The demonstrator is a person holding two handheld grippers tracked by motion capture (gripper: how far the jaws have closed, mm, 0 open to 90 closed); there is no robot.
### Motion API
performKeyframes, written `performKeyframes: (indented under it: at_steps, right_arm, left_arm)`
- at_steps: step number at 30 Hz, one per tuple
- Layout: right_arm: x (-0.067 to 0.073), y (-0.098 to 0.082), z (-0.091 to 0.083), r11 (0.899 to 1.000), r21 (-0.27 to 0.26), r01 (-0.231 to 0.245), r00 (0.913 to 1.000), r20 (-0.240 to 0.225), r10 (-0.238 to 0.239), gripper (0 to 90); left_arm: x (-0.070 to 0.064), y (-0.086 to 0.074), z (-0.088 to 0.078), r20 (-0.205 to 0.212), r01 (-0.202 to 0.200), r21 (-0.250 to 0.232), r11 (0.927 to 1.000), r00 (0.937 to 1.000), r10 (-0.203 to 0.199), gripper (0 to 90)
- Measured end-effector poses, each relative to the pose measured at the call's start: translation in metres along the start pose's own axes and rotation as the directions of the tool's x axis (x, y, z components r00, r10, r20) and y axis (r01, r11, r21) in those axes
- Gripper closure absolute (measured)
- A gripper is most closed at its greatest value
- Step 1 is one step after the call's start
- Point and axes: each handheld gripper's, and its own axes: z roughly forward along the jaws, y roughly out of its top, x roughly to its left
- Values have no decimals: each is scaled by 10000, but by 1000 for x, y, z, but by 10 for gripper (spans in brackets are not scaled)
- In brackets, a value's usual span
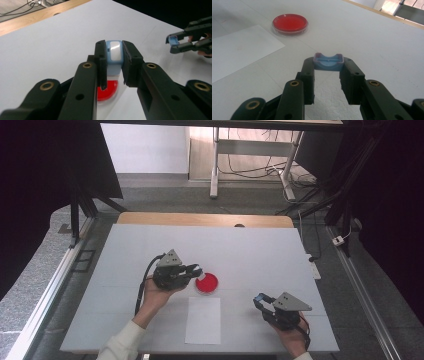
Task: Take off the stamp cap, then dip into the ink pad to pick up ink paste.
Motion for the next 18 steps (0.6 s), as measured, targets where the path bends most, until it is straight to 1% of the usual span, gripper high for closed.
performKeyframes:
  at_steps: [1, 5, 8, 11, 14, 18]
  right_arm:
    - [0, 0, 1, 10000, 5, 17, 10000, -12, -17, 651]
    - [1, 0, 2, 10000, 45, 39, 10000, -46, -39, 650]
    - [0, 0, 1, 10000, 20, 27, 10000, -29, -26, 651]
    - [0, 0, 1, 10000, 24, 44, 10000, -2, -44, 651]
    - [1, -1, 1, 10000, 29, 35, 10000, -28, -35, 651]
    - [1, 0, 1, 10000, 40, 47, 10000, 16, -47, 650]
  left_arm:
    - [1, 2, 2, -52, -27, -29, 10000, 10000, 27, 760]
    - [3, 5, 9, -5, -69, 20, 10000, 10000, 69, 760]
    - [2, 4, 11, -8, -161, 185, 9997, 9999, 161, 760]
    - [2, 4, 13, 20, -167, 258, 9995, 9999, 166, 759]
    - [3, 2, 18, -82, -228, 457, 9987, 9997, 232, 759]
    - [6, -2, 25, -154, -199, 667, 9976, 9997, 210, 759]
